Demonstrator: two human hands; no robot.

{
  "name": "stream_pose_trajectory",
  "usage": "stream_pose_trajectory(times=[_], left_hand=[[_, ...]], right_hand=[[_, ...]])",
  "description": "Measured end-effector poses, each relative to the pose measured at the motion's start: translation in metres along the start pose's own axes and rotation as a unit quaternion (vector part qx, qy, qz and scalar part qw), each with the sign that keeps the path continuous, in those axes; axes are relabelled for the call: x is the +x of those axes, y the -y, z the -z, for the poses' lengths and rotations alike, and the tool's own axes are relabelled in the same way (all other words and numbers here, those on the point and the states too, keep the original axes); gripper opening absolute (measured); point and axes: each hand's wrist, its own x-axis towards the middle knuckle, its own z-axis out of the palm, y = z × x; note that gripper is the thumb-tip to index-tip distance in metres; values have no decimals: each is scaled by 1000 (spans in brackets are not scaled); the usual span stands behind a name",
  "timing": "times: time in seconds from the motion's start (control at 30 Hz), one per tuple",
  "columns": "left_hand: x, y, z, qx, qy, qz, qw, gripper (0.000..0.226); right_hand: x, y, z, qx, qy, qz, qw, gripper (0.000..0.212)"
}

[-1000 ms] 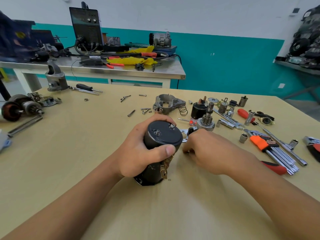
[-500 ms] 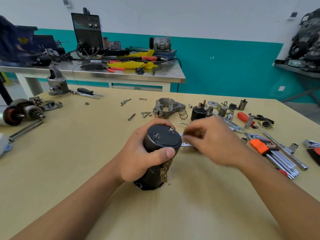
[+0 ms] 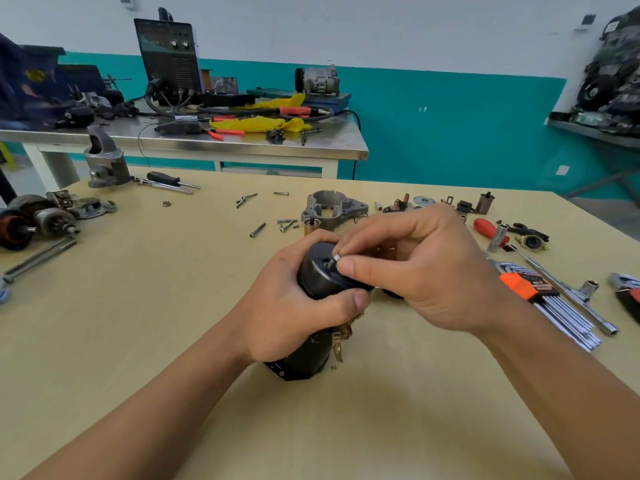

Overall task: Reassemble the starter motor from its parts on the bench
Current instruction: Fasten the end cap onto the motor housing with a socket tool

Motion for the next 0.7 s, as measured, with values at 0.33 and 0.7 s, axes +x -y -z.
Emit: stream_pose_trajectory(times=[0.33, 0.7], left_hand=[[-1, -5, -3, 5, 5, 5, 1000, 36], [6, -5, -3, 45, 32, 6, 998, 35]], right_hand=[[0, 0, 8, -32, 39, -20, 999, 14], [0, 8, 15, -135, 73, 34, 988, 21]])
